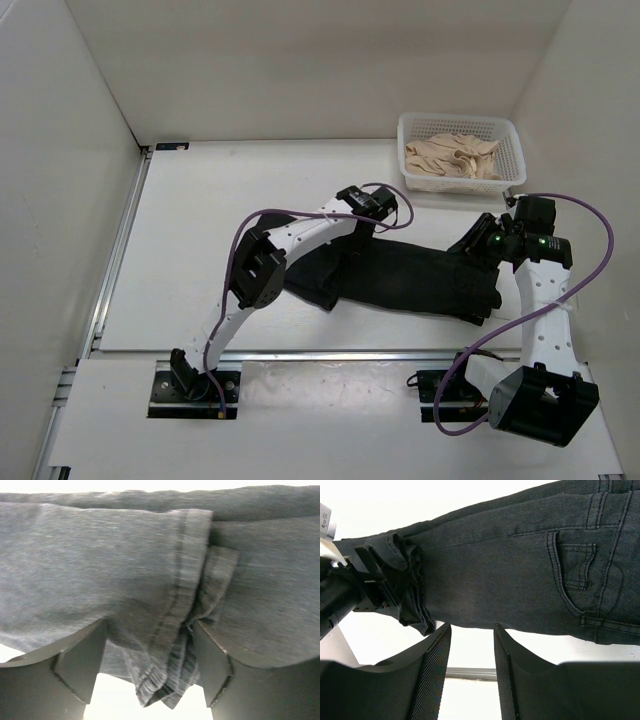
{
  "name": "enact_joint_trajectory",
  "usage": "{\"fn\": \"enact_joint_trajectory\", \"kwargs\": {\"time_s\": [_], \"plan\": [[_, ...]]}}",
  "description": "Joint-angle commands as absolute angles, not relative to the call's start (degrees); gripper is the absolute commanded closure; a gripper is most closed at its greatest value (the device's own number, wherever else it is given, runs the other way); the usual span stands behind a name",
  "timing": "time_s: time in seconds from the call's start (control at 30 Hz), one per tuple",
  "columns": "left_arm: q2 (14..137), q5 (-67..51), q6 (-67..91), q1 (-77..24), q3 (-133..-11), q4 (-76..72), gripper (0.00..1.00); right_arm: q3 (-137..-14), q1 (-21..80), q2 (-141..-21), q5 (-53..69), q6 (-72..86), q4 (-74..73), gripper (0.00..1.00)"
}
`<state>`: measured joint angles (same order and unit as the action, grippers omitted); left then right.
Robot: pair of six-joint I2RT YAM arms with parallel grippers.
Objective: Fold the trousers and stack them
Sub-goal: Fold the trousers
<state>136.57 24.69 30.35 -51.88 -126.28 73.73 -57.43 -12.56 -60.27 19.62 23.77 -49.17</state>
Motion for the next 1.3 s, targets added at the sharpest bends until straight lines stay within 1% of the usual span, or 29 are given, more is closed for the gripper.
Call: {"fn": "enact_joint_trajectory", "kwargs": {"time_s": [0.0,0.03,0.1,0.23,0.37,0.4,0.43,0.63,0.77,0.8,0.83,0.9,0.93,1.0,1.07,1.17,1.27], "plan": [[129.0,17.5,28.5,-51.8,-122.9,68.8,0.17,-57.7,-12.4,-59.9,20.0,23.6,-48.4,0.55],[126.8,16.4,27.7,-51.8,-121.7,67.2,0.14,-57.7,-12.4,-59.9,20.0,23.6,-48.4,0.53],[126.7,15.6,26.9,-52.3,-120.9,66.2,0.10,-57.1,-12.4,-59.9,20.0,23.1,-48.4,0.53],[131.6,18.8,25.0,-53.9,-127.1,69.9,0.10,-57.1,-12.4,-59.9,20.0,23.1,-48.4,0.53],[136.1,20.7,25.0,-55.1,-129.0,71.4,0.10,-57.1,-12.4,-59.9,20.0,23.1,-48.4,0.52],[136.7,21.6,25.7,-55.1,-129.0,71.4,0.12,-57.1,-12.4,-59.9,20.0,23.1,-48.4,0.52],[136.7,24.1,27.1,-55.1,-129.0,72.2,0.12,-57.1,-12.4,-59.9,20.0,23.1,-48.4,0.52],[137.8,27.3,30.3,-55.1,-127.2,72.2,0.25,-57.1,-12.4,-61.0,20.0,23.1,-49.0,0.52],[138.9,28.6,31.6,-55.1,-127.2,72.2,0.41,-57.1,-12.4,-61.0,20.0,23.1,-49.0,0.52],[138.9,29.1,31.6,-55.1,-127.2,72.2,0.50,-57.1,-12.4,-61.5,20.0,23.1,-49.0,0.52],[138.9,29.8,31.6,-55.1,-127.2,72.2,0.54,-57.1,-12.4,-61.5,20.0,23.1,-49.0,0.52],[138.9,30.3,31.6,-55.1,-127.2,72.2,0.65,-57.1,-12.4,-61.5,20.0,23.1,-49.0,0.52],[138.9,30.3,32.2,-55.1,-127.2,72.2,0.78,-57.1,-12.4,-61.5,20.0,23.1,-49.0,0.52],[137.8,29.8,32.2,-54.5,-127.7,72.8,0.90,-57.1,-12.4,-61.5,20.0,23.1,-49.0,0.52],[135.6,29.8,32.7,-53.9,-128.4,74.0,0.90,-57.1,-12.4,-61.5,20.0,23.1,-49.0,0.52],[130.0,26.6,33.2,-51.2,-128.4,74.8,0.90,-57.1,-12.4,-61.0,20.0,23.1,-49.0,0.52],[125.3,22.9,33.2,-49.5,-128.4,72.1,0.90,-57.1,-12.4,-60.5,20.0,23.1,-49.0,0.52]]}}
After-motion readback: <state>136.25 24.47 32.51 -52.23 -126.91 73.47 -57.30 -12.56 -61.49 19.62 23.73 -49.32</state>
